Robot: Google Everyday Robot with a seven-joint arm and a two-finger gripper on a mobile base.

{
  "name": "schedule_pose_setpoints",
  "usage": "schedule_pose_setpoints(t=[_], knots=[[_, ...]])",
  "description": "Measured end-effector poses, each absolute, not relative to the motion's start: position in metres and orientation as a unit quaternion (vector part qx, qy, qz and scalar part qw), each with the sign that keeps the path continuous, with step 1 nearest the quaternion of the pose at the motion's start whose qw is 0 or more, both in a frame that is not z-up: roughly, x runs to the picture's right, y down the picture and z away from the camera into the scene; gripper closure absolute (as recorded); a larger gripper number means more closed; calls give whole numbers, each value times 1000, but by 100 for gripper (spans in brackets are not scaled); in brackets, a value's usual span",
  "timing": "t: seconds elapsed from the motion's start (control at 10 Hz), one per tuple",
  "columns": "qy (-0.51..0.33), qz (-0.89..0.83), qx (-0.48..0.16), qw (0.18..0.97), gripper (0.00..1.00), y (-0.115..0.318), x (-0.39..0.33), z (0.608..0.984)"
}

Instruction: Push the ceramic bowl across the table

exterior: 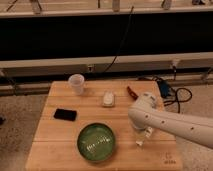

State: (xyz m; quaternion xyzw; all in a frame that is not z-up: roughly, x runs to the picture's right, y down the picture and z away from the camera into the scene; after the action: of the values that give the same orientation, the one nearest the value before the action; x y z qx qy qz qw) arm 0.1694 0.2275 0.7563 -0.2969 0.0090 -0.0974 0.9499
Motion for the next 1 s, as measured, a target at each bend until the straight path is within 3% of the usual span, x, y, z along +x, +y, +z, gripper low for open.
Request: schedule_pose_setpoints(t=[0.5, 1.0], knots=[[4, -98, -302, 948, 92, 236, 155, 760], [-5, -103, -315, 944, 100, 250, 143, 767]])
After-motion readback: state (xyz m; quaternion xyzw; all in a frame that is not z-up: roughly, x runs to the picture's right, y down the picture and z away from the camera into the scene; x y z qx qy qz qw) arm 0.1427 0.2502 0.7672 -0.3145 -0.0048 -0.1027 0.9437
